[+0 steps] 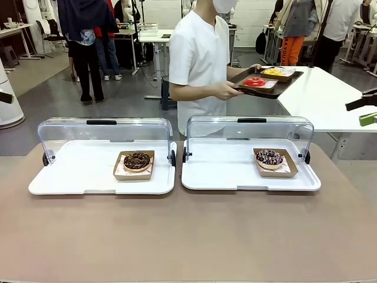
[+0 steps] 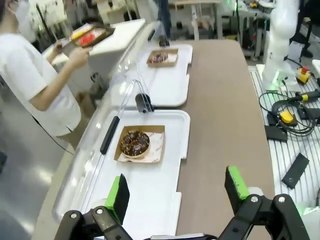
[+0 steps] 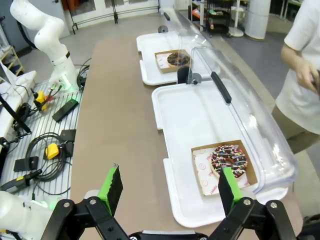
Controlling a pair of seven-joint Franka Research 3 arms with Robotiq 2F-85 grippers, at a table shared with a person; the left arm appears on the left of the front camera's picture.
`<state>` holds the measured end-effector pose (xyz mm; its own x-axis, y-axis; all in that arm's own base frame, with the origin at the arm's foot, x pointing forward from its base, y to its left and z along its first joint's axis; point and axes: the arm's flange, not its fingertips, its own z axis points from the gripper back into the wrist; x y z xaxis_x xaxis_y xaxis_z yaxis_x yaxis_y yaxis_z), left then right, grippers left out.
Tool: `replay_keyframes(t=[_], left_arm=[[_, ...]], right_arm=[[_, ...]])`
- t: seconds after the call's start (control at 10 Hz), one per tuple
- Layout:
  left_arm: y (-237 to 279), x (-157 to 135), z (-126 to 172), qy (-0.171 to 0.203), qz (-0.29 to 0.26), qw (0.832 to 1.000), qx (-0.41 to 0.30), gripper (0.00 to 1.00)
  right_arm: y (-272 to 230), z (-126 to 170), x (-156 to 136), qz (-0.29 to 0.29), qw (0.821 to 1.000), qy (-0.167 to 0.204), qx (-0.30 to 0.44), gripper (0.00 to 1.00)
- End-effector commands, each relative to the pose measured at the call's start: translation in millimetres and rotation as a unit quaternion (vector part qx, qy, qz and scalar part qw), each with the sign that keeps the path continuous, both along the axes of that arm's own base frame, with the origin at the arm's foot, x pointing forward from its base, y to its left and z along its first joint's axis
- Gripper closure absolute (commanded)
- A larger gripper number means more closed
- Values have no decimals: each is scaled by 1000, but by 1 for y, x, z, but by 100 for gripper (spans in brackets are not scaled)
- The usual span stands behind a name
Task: Provide the desired donut to the person.
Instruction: Place the picked Paper togo box onto the Handle tray extended by the person.
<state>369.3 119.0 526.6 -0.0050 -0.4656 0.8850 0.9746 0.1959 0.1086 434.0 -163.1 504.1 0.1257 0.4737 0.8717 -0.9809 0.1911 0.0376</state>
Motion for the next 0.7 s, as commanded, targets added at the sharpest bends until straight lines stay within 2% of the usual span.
replay_keyframes(t=[0.0,0.2,0.3,0.5,0.6], left_arm=[[13,3,-19,-32,-13,999,-29,0],[32,8,-33,-2,41,999,1,0],[36,-4,-43,11,61,998,5,0],[43,7,-46,51,79,996,9,0],[43,4,-49,56,87,995,9,0]], right_arm=[[2,0,0,1,1000,0,1,0],[2,0,0,1,1000,0,1,0],[2,0,0,1,1000,0,1,0],[2,0,0,1,1000,0,1,0],[2,0,0,1,1000,0,1,0]])
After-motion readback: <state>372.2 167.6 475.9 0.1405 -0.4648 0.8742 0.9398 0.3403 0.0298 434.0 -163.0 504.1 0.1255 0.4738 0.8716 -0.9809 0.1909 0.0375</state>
